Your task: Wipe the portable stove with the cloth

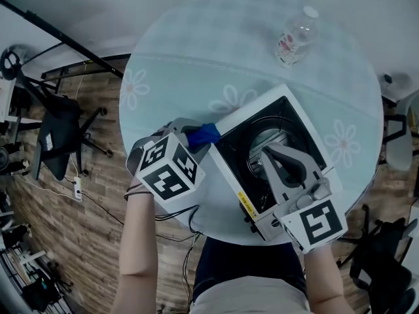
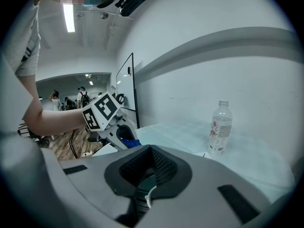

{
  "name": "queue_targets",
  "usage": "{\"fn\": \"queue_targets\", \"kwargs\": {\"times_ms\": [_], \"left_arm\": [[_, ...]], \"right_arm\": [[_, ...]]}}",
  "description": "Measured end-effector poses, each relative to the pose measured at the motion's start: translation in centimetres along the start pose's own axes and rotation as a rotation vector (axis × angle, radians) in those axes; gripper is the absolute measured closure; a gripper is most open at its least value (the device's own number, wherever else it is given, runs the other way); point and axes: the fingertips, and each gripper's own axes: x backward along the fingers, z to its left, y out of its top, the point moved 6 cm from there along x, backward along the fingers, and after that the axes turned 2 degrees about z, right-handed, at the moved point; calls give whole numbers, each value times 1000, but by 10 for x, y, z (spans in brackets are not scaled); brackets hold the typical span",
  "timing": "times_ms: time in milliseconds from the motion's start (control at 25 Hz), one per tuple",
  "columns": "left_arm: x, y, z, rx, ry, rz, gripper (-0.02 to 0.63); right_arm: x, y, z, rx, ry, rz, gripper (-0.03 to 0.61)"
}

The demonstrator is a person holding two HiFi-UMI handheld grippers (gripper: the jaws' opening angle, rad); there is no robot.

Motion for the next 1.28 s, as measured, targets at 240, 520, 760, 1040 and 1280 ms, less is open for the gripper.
{"fn": "queue_targets", "kwargs": {"times_ms": [240,520,760,1040,1280], "left_arm": [[1,-3,-5,7,35,2,480],[5,-7,-10,34,52,-25,480],[5,-9,-14,67,82,-39,480],[8,-13,-30,87,111,-16,480],[9,-9,-49,118,136,6,480]], "right_arm": [[3,-2,9,2,-6,2,557],[9,-5,11,6,-32,8,557],[11,-7,11,9,-29,17,557],[16,-9,12,13,-4,10,557],[26,-16,12,23,53,6,557]]}}
